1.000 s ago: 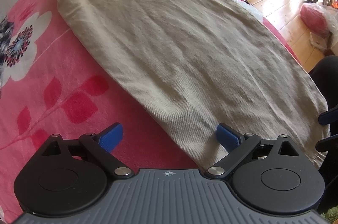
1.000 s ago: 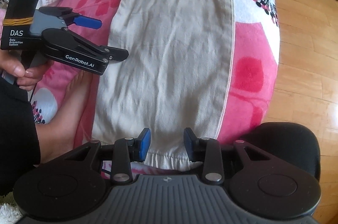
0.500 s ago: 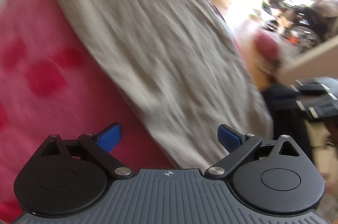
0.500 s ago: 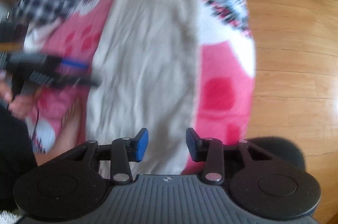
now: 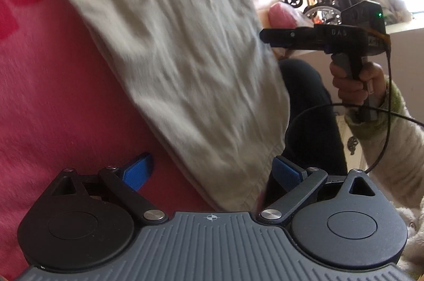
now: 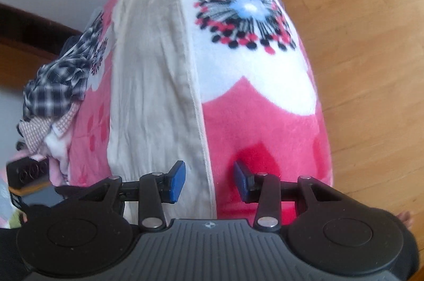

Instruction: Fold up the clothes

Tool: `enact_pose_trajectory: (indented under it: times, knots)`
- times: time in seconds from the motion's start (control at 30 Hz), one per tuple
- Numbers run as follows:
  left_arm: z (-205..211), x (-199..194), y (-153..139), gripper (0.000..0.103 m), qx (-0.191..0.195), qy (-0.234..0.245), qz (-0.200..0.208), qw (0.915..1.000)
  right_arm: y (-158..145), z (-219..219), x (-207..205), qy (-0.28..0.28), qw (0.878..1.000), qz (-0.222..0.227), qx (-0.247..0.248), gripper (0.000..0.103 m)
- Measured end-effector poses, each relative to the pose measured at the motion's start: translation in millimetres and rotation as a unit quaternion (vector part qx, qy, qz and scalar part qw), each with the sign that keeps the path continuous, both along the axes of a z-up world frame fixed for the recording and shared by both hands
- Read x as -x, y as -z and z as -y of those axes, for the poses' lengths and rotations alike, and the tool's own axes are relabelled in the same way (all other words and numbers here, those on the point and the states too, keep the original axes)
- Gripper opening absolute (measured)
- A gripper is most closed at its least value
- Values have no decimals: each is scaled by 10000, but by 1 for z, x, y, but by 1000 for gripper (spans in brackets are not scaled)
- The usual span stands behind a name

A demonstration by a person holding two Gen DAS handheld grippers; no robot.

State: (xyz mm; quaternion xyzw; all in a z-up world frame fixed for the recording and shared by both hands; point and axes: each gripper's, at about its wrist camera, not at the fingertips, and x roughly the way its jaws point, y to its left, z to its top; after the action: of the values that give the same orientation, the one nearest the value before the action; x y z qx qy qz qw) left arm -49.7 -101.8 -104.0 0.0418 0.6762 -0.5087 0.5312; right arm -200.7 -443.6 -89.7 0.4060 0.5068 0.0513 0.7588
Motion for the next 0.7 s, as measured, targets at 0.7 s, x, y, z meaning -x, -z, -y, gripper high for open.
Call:
enact_pose_trajectory:
  times: [0.7]
  knots:
    - [3, 7, 23, 66, 189, -169, -837, 9962, -4, -74, 20, -1889, 9794, -603, -384, 22]
